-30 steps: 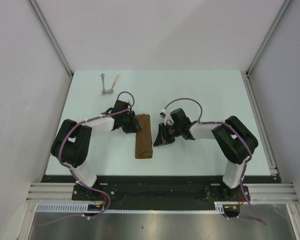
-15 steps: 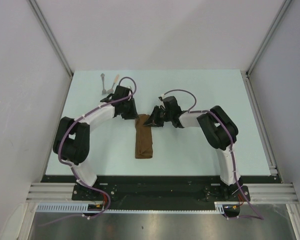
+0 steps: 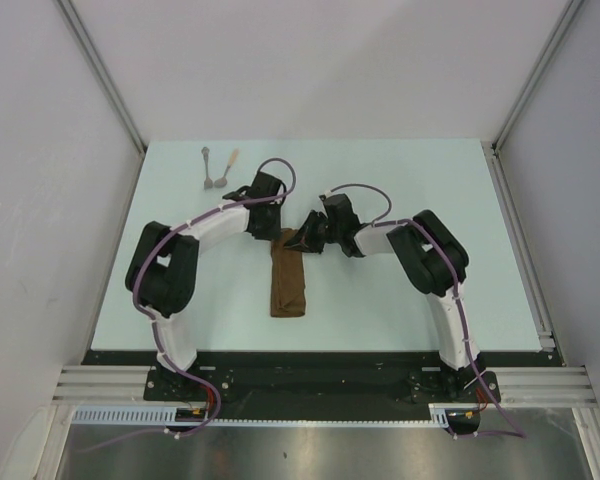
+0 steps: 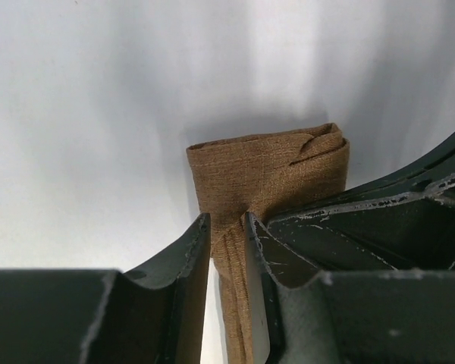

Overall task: Fold the napkin into a case and place the utensils inside
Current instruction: Stuff the top corner of the smaller-rectangle-folded napkin at the center of the board.

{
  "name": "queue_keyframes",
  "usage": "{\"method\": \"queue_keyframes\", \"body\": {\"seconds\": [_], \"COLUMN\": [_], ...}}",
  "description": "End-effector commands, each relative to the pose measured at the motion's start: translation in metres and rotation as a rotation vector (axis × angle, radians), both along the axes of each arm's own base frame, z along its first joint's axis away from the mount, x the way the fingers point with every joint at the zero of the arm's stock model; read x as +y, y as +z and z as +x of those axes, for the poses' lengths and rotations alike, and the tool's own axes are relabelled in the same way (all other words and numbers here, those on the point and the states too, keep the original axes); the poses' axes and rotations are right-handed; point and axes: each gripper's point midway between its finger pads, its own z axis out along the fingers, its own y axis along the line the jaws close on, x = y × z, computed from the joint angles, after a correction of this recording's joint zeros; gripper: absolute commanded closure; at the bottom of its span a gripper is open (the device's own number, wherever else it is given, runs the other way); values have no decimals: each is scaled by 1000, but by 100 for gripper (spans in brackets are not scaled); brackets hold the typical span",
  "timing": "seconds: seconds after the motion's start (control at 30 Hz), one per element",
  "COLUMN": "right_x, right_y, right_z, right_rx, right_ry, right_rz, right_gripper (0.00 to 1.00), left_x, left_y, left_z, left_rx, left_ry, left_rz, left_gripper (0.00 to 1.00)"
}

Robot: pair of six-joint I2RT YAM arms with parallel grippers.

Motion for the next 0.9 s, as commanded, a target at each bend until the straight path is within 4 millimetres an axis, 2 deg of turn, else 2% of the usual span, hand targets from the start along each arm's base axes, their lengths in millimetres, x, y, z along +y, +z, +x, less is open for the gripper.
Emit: {"method": "queue_keyframes", "body": {"seconds": [0.0, 0.2, 0.23, 0.43, 0.53, 0.57, 0.77, 0.8, 0.87], "right_x": [7, 10, 10, 14, 15, 15, 16, 13, 10], "right_y": [7, -3, -6, -10, -12, -13, -14, -6, -2], "right_z": [13, 15, 15, 16, 19, 21, 20, 20, 15], "right_rx": [-14, 10, 16, 29, 38, 41, 36, 23, -12], "right_ry": [-35, -45, -49, -55, -68, -71, -67, -66, -37], "right_rz": [41, 40, 39, 44, 46, 48, 46, 40, 20], "right_gripper": [99, 100, 100, 100, 100, 100, 100, 100, 100], "left_x": [3, 1, 0, -30, -42, -45, -33, -30, -23], "left_y": [11, 9, 8, 16, 15, 8, -27, -28, -27], "left_z": [13, 15, 15, 8, 0, -3, -7, -5, -1], "left_rx": [-59, -62, -57, -69, -45, -24, 69, 68, 64], "left_ry": [-1, -3, -6, -80, -91, -98, -41, -29, -6], "left_rz": [70, 83, 80, 22, -38, -51, -9, -5, 4], "left_gripper": [73, 80, 84, 100, 100, 100, 100, 100, 99]}}
